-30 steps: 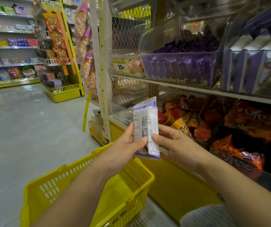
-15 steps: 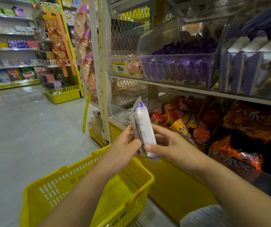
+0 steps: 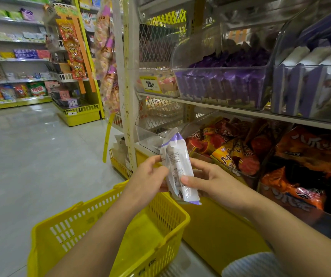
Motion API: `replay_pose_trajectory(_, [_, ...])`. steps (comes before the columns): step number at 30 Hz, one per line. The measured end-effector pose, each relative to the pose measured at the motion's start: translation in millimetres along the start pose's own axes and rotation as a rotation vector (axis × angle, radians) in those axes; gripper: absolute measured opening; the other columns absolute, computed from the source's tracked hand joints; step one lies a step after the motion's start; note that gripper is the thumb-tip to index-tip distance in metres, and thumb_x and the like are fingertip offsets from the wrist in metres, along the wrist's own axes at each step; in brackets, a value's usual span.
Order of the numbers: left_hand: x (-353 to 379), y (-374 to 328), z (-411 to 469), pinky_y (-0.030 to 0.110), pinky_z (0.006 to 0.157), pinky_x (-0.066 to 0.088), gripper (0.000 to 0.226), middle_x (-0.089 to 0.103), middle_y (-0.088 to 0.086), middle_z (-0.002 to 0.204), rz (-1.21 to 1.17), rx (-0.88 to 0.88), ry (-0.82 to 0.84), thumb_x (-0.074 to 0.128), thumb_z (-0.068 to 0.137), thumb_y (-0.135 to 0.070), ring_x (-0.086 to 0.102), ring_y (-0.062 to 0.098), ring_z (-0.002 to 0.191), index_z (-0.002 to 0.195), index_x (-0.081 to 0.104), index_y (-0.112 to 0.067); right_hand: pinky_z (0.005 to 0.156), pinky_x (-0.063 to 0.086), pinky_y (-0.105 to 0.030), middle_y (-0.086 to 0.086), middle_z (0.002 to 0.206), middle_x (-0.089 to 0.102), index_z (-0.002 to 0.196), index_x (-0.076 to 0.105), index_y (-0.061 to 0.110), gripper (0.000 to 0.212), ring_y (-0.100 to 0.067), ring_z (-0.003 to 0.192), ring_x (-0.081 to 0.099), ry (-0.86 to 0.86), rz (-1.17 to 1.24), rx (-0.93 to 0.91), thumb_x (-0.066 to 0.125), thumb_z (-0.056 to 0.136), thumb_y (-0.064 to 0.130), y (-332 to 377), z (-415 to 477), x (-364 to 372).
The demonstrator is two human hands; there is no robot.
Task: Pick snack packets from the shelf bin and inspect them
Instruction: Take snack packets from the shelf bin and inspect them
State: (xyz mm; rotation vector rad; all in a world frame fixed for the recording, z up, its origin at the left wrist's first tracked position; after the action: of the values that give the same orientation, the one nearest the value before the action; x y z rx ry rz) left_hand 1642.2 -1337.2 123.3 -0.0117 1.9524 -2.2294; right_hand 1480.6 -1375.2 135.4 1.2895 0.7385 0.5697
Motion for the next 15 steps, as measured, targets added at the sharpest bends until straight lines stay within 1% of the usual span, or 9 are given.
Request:
replay_pose_trajectory(1, [-1.0, -0.5, -0.2, 0.028, 0.063, 0.058, 0.026, 0.077, 0.000, 0.090, -0.003, -0.002, -0.007, 0.046, 0.098, -0.010, 0.075, 0.024, 0.081, 0.116, 0.055, -0.026, 0.092, 0.052, -0.047, -0.003, 0.120, 0.069, 0.134, 0.053, 0.028, 0.053, -0.027, 0.109, 0.066, 0.008, 0.004, 0.001, 0.063, 0.082, 0.026, 0.0, 0.0, 0.5])
replay_pose_trajectory(3, [-3.7, -0.6, 0.0, 0.029, 0.063, 0.058, 0.022, 0.077, -0.002, 0.088, 0.017, -0.009, -0.033, 0.048, 0.097, -0.013, 0.075, 0.024, 0.079, 0.115, 0.056, -0.024, 0.087, 0.054, -0.039, -0.001, 0.119, 0.070, 0.133, 0.054, 0.029, 0.051, -0.023, 0.106, 0.067, 0.029, 0.013, 0.003, 0.063, 0.083, 0.026, -0.3, -0.1, 0.9])
replay_pose_trajectory(6, [-6.2, -0.1, 0.9, 0.037, 0.071, 0.060, 0.021, 0.077, -0.001, 0.089, 0.072, -0.009, -0.072, 0.048, 0.097, -0.017, 0.075, 0.024, 0.079, 0.115, 0.059, -0.019, 0.080, 0.057, -0.030, 0.001, 0.117, 0.071, 0.130, 0.056, 0.031, 0.047, -0.017, 0.102, 0.068, 0.054, 0.034, 0.009, 0.063, 0.084, 0.025, -0.7, -0.3, 0.4])
replay_pose_trajectory(8, [-5.9, -0.6, 1.2, 0.041, 0.076, 0.060, 0.019, 0.076, -0.001, 0.089, 0.084, -0.002, -0.094, 0.047, 0.098, -0.019, 0.075, 0.023, 0.079, 0.113, 0.060, -0.019, 0.077, 0.056, -0.026, 0.002, 0.117, 0.071, 0.130, 0.055, 0.031, 0.048, -0.015, 0.102, 0.068, 0.054, 0.035, 0.012, 0.063, 0.084, 0.025, -0.6, 0.3, 0.4])
replay_pose_trajectory(10, [-2.6, -1.0, 1.5, 0.044, 0.078, 0.060, 0.019, 0.076, 0.002, 0.091, 0.061, -0.016, -0.101, 0.045, 0.101, -0.024, 0.074, 0.024, 0.080, 0.110, 0.061, -0.021, 0.085, 0.056, -0.029, 0.001, 0.120, 0.069, 0.133, 0.053, 0.030, 0.051, -0.016, 0.107, 0.067, 0.036, 0.048, 0.016, 0.063, 0.083, 0.024, -2.6, 1.8, 1.0])
replay_pose_trajectory(12, [3.6, 0.8, 1.8, 0.046, 0.081, 0.059, 0.026, 0.075, 0.007, 0.100, -0.017, -0.085, -0.085, 0.039, 0.103, -0.032, 0.074, 0.027, 0.084, 0.112, 0.061, -0.021, 0.095, 0.053, -0.038, 0.004, 0.125, 0.066, 0.135, 0.049, 0.037, 0.053, -0.015, 0.112, 0.064, 0.010, 0.059, 0.051, 0.063, 0.086, 0.024, -7.0, 3.7, 1.2])
replay_pose_trajectory(13, [7.2, 1.7, 1.8, 0.048, 0.082, 0.059, 0.032, 0.074, 0.009, 0.103, -0.086, -0.138, -0.071, 0.037, 0.103, -0.037, 0.073, 0.028, 0.088, 0.113, 0.062, -0.021, 0.096, 0.052, -0.039, 0.007, 0.127, 0.064, 0.136, 0.047, 0.043, 0.054, -0.014, 0.113, 0.063, 0.008, 0.071, 0.076, 0.063, 0.089, 0.021, -8.2, 4.3, 2.1])
replay_pose_trajectory(14, [10.7, 1.9, 1.6, 0.050, 0.083, 0.058, 0.038, 0.074, 0.011, 0.105, -0.176, -0.185, -0.052, 0.035, 0.103, -0.043, 0.072, 0.029, 0.092, 0.115, 0.063, -0.021, 0.092, 0.053, -0.038, 0.010, 0.128, 0.062, 0.136, 0.046, 0.047, 0.055, -0.012, 0.113, 0.063, 0.014, 0.077, 0.094, 0.061, 0.091, 0.019, -8.7, 4.5, 3.3])
replay_pose_trajectory(15, [13.8, 0.9, 2.0, 0.051, 0.084, 0.057, 0.044, 0.073, 0.012, 0.107, -0.286, -0.216, -0.031, 0.034, 0.101, -0.048, 0.071, 0.029, 0.097, 0.116, 0.063, -0.020, 0.084, 0.054, -0.034, 0.012, 0.128, 0.061, 0.135, 0.045, 0.049, 0.056, -0.010, 0.110, 0.064, 0.012, 0.066, 0.100, 0.060, 0.092, 0.016, -8.2, 4.6, 4.4])
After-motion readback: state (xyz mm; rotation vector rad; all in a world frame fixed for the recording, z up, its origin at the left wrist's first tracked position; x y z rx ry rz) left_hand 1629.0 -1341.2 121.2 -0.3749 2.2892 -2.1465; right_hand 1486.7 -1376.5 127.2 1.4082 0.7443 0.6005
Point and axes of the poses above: each hand's wrist, its own z-axis towards the middle knuckle, its own x-axis out of the palm, y = z × x, the point moved 3 cm from there along z, towards the middle knuckle
